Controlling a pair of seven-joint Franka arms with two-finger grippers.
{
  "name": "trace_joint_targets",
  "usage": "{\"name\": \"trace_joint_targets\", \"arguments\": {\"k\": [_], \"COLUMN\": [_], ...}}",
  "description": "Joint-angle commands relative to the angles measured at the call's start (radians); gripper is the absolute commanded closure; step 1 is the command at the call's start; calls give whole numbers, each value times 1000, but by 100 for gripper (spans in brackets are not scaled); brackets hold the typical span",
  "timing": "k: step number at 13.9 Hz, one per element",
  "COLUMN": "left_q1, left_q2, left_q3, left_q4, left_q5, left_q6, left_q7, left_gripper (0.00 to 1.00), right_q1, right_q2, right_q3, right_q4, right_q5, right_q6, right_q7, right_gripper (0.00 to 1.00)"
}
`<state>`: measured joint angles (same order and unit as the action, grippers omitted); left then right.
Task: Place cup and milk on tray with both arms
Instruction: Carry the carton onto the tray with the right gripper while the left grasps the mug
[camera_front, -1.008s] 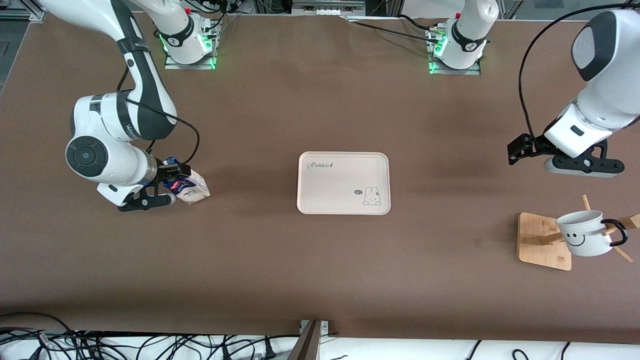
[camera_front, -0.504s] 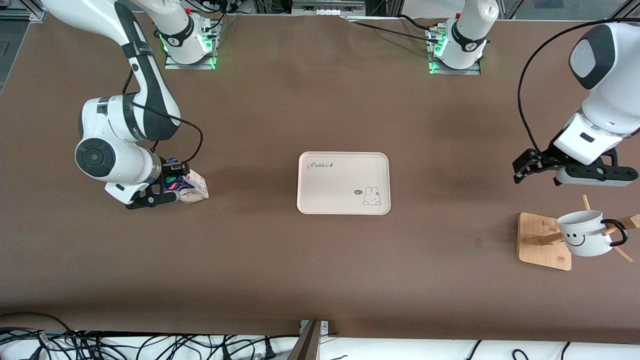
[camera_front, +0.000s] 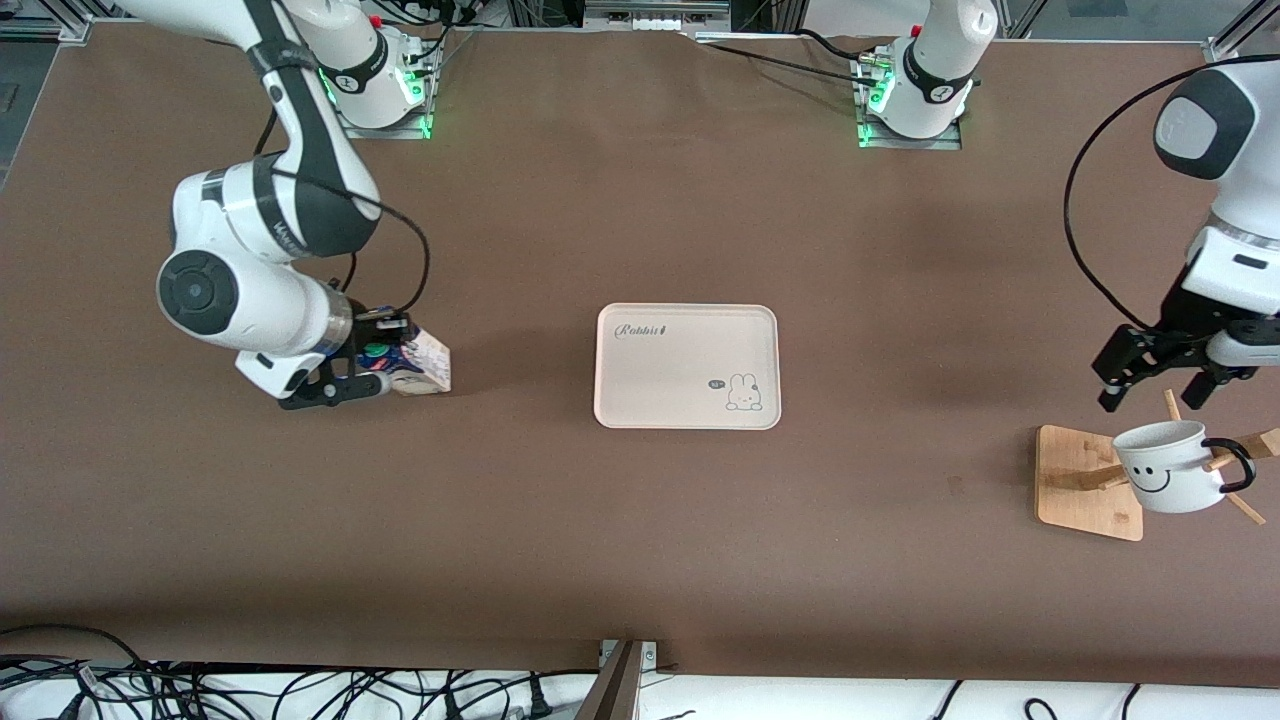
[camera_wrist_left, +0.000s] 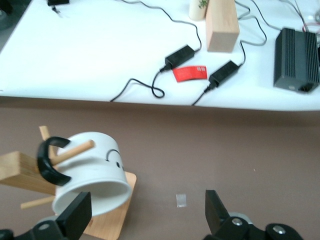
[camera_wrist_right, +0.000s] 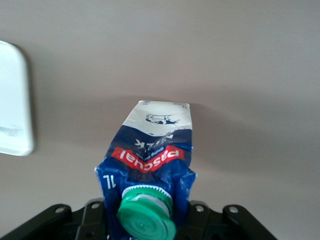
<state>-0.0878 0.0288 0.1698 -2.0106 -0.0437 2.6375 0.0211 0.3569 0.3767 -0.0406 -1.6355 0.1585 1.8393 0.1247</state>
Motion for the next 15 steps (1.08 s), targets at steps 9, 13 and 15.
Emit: {"name": "trace_joint_targets", "arguments": {"k": [9, 13, 15], "left_q1": [-1, -1, -3], "left_q2": [31, 97, 109], "left_q3": [-6, -7, -9], "left_q4": [-264, -284, -284], "left_q5": [-96, -96, -96], "left_q6": [524, 697, 710], "left_q7": [-16, -47, -99], "left_gripper": [0, 0, 0], "right_q1": [350, 359, 359], "right_q2": [330, 350, 350], "right_q3": [36, 34, 34], "right_q4": [388, 387, 387], "right_q5": [78, 49, 35], "right_q6": [138, 143, 141], "right_q7": [464, 483, 480], "right_gripper": [60, 61, 60]}}
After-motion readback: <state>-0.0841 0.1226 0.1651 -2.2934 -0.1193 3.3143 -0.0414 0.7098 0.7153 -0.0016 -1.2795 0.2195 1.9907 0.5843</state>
